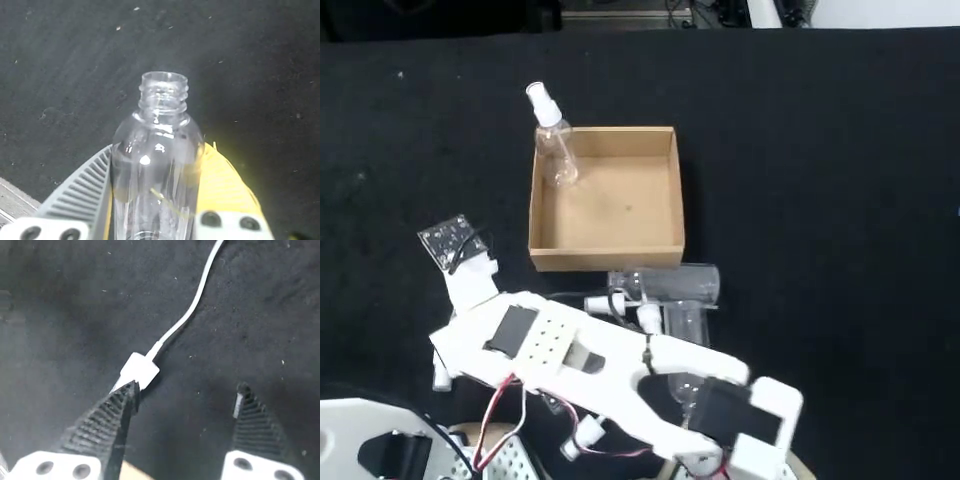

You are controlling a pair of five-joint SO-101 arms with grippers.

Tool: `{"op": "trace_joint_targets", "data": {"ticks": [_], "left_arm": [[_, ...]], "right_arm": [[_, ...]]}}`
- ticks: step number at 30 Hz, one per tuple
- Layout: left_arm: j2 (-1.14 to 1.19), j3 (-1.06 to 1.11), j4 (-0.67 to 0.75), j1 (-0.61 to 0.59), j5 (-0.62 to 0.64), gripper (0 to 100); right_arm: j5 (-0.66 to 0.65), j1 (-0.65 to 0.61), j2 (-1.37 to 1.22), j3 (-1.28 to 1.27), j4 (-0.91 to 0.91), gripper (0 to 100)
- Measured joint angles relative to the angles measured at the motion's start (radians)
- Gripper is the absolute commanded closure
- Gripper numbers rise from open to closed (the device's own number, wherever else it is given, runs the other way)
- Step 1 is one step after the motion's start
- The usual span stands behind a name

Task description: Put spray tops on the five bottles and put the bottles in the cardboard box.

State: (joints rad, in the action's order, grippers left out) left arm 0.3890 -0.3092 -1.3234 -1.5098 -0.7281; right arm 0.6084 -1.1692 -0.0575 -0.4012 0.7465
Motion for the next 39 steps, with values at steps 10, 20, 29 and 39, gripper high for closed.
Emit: {"op": "trace_joint_targets", "data": {"ticks": [10, 20, 29, 39], "left_arm": [[0.000, 0.000, 0.000, -0.009, 0.000, 97], [0.000, 0.000, 0.000, -0.009, 0.000, 97], [0.000, 0.000, 0.000, -0.009, 0.000, 97], [0.000, 0.000, 0.000, -0.009, 0.000, 97]], "right_arm": [[0.095, 0.008, -0.264, 0.226, -0.127, 72.3], [0.109, 0.008, -0.535, 0.566, 0.199, 85.4], [0.097, 0.040, -0.608, 0.736, 0.434, 98.8], [0.021, 0.186, -0.620, 0.798, 0.339, 98.2]]}}
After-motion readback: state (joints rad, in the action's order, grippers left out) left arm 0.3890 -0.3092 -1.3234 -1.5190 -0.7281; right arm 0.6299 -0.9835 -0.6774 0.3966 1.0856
